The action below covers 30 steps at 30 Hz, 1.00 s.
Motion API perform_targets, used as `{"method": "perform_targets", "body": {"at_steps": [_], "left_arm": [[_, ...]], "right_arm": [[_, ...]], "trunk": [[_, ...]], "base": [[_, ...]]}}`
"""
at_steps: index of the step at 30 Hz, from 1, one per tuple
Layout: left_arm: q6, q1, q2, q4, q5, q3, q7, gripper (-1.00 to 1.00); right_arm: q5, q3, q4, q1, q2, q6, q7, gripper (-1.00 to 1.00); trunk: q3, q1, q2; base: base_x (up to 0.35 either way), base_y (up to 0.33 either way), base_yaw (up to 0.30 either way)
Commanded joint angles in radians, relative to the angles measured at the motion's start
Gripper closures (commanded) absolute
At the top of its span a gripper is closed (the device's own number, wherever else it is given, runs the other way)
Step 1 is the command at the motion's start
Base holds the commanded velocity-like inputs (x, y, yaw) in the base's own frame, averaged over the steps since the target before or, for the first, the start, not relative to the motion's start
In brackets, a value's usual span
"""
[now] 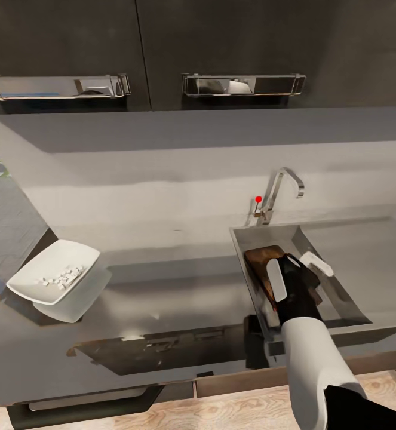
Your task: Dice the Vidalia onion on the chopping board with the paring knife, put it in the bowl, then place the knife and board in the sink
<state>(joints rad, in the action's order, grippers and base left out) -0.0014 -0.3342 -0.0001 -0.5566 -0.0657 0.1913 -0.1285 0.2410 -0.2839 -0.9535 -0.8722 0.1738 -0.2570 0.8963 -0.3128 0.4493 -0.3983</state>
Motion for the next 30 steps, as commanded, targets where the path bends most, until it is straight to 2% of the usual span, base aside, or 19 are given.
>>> {"method": "perform_targets", "body": {"at_steps": [1, 4, 6, 11, 14, 16, 19, 20, 21, 24, 27, 30], "left_arm": [[0.000, 0.000, 0.001, -0.002, -0.007, 0.007, -0.008, -1.00], [0.000, 0.000, 0.000, -0.002, -0.007, 0.007, -0.008, -1.00], [0.000, 0.000, -0.001, -0.001, -0.007, 0.007, -0.008, -1.00], [0.000, 0.000, -0.001, 0.000, -0.007, 0.007, -0.008, -1.00], [0.000, -0.001, -0.001, -0.001, -0.007, 0.007, -0.008, -1.00], [0.000, 0.000, -0.001, -0.002, -0.007, 0.007, -0.008, -1.00], [0.000, 0.000, -0.001, -0.002, -0.006, 0.007, -0.008, -1.00], [0.000, 0.000, -0.001, -0.002, -0.006, 0.007, -0.008, -1.00], [0.000, 0.000, -0.001, -0.002, -0.006, 0.007, -0.008, -1.00], [0.000, 0.000, -0.001, -0.002, -0.006, 0.007, -0.008, -1.00], [0.000, 0.000, -0.001, -0.002, -0.007, 0.007, -0.008, -1.00], [0.000, 0.000, -0.001, -0.002, -0.006, 0.007, -0.008, -1.00]], "right_arm": [[0.001, 0.006, -0.034, -0.001, 0.001, -0.047, 0.002, -1.00], [0.001, 0.012, -0.075, -0.001, 0.001, -0.125, -0.004, -1.00], [0.001, 0.014, -0.096, -0.001, 0.001, -0.166, -0.034, -1.00], [-0.004, 0.015, -0.141, -0.001, 0.001, -0.330, -0.267, -1.00], [-0.008, 0.016, -0.171, -0.001, 0.001, -0.410, -0.378, -1.00], [-0.010, 0.015, -0.179, -0.001, 0.001, -0.431, -0.419, -1.00], [-0.012, 0.019, -0.221, 0.013, 0.001, -0.442, -0.443, -1.00], [-0.012, 0.053, -0.295, 0.053, 0.001, -0.443, -0.449, -1.00], [-0.012, 0.065, -0.312, 0.063, 0.001, -0.443, -0.450, -1.00], [-0.012, 0.134, -0.395, 0.113, 0.001, -0.442, -0.452, -1.00], [-0.011, 0.167, -0.444, 0.145, 0.001, -0.440, -0.462, -1.00], [-0.012, 0.171, -0.461, 0.156, 0.001, -0.440, -0.523, -1.00]], "trunk": [[-0.002, 0.001, -0.002], [-0.002, 0.001, -0.002], [-0.002, 0.001, -0.002], [-0.002, 0.001, -0.002], [-0.002, 0.001, -0.002], [-0.002, 0.001, -0.002], [-0.002, 0.001, -0.002], [-0.002, 0.001, -0.002], [-0.002, 0.001, -0.002], [-0.002, 0.001, -0.002], [-0.002, 0.001, -0.002], [-0.002, 0.001, -0.002]], "base": [[0.000, 0.000, 0.000], [0.000, 0.000, 0.000], [0.000, 0.000, 0.000], [0.000, 0.000, 0.000], [0.000, 0.000, 0.000], [0.000, 0.000, 0.000], [-0.016, 0.000, 0.000], [-0.234, 0.000, 0.000], [-0.254, 0.000, 0.000], [-0.300, 0.000, 0.000], [-0.325, 0.000, 0.000], [-0.334, 0.000, 0.000]]}}
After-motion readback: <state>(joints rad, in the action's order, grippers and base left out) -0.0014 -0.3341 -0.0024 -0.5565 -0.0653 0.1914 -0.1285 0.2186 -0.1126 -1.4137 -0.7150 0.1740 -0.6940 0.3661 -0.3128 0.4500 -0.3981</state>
